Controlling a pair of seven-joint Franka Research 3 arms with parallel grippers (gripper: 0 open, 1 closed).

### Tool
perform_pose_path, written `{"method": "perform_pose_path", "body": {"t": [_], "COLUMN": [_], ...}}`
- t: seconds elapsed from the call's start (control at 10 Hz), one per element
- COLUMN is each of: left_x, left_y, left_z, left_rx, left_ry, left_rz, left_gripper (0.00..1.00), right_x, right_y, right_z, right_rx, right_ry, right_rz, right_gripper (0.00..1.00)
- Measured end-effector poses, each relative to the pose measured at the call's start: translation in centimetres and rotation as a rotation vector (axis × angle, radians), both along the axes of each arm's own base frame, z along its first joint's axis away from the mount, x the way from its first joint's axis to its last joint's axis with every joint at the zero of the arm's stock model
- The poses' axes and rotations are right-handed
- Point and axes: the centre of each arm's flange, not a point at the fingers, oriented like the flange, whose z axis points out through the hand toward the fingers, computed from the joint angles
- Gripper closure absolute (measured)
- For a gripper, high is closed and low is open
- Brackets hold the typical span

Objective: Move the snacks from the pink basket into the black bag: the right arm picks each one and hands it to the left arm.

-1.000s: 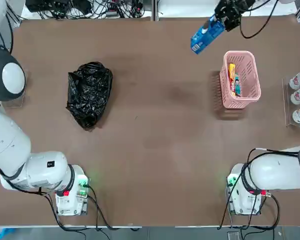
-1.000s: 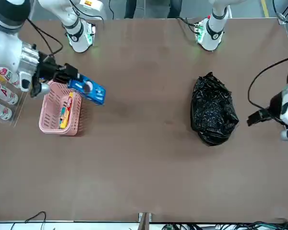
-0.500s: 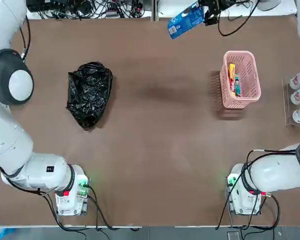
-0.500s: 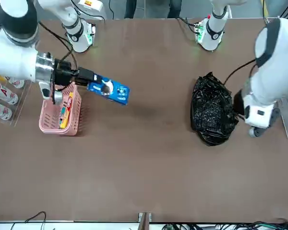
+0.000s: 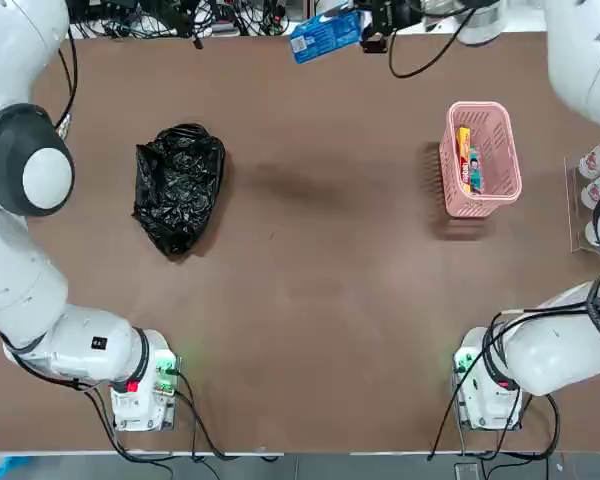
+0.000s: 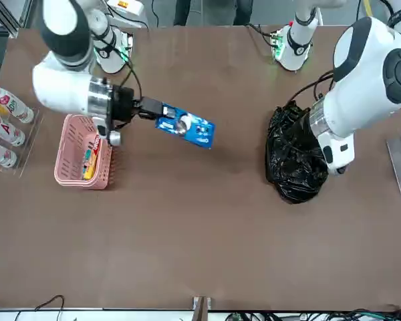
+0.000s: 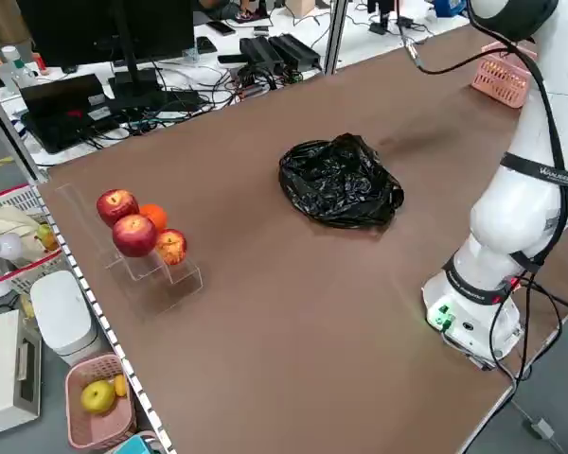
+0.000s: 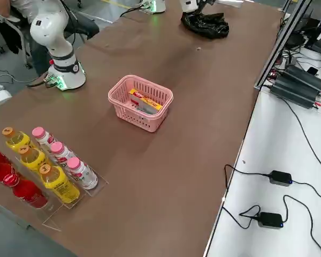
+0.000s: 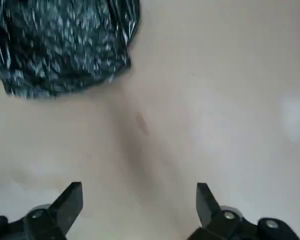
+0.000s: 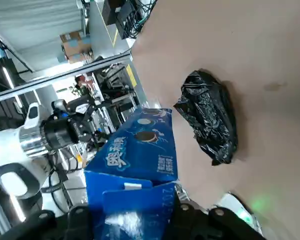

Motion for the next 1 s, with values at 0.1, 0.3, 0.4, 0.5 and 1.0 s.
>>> {"method": "perform_pose_path", "body": {"t": [0.1,0.3,0.4,0.5,1.0], "left_x": [-0.1,-1.0,-1.6,-1.9,-2.3], "left_y": [-0.2,-0.6,-1.2,-1.7,-2.7], "left_z": [0.2,0.1,0.0,0.1,0.4], "left_rx": [-0.024,-0.018,-0.013,-0.018,-0.045], "left_ry": [0.026,0.101,0.132,0.152,0.196], "left_rz": [0.040,0.055,0.067,0.087,0.155], "left_gripper": [0.00,0.00,0.00,0.00,0.00], "right_x": [-1.0,-2.2,-2.3,-2.5,-6.4], "right_y": [2.5,5.2,5.6,6.3,14.2], "right_z": [-0.3,-0.6,-0.6,-0.5,-0.3], "right_rx": [0.002,0.003,0.002,-0.001,0.067], "right_ry": [-0.002,-0.006,-0.008,-0.015,0.030], "right_rz": [-0.028,-0.041,-0.043,-0.060,-0.192], "right_gripper": [0.53,0.53,0.53,0.53,0.53]}}
